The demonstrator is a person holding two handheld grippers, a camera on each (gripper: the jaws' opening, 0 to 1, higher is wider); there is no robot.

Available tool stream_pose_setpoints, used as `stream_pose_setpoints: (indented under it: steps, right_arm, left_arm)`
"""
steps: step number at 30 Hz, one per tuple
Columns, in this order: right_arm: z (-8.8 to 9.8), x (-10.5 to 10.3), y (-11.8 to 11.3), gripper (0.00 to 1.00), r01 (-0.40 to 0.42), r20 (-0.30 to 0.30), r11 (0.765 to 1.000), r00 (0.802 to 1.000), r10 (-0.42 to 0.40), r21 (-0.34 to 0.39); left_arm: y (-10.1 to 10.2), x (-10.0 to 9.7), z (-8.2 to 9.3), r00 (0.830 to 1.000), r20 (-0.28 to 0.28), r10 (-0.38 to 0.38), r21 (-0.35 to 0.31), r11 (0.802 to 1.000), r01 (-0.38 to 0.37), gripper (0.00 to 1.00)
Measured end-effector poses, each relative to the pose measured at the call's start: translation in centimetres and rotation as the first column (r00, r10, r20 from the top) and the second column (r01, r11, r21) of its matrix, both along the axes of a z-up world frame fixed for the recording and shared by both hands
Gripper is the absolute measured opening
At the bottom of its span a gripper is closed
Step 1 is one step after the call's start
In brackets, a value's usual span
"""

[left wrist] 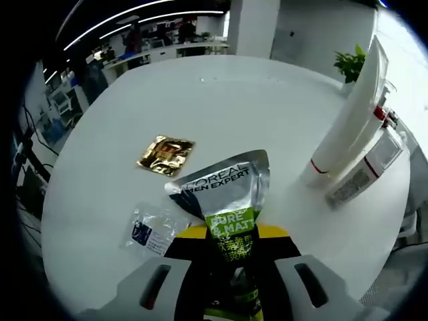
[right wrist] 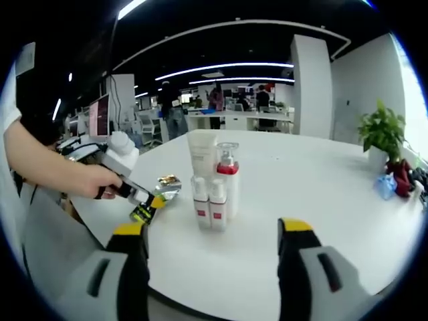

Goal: Arrange the skincare products in the storage area until every visible bottle or jar stands upright without overlapping.

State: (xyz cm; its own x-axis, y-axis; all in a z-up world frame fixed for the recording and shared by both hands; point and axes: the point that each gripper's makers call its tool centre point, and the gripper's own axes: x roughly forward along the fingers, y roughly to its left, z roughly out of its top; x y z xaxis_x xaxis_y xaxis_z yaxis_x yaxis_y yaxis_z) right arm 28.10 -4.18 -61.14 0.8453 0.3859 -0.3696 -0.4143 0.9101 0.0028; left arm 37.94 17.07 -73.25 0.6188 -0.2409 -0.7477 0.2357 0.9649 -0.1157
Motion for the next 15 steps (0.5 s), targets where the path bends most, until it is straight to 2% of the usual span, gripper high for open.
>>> stream_pose_setpoints:
  steps: [15]
  right_arm:
    - [0.0,-0.7,1.3,0.75,-0.077,0.002,0.997,0.997,0.077,-0.009]
  left_arm:
    - [-1.5,-3.8,4.0,0.993,0.101,-0.058,-0.060,0.996,0.064,0.20]
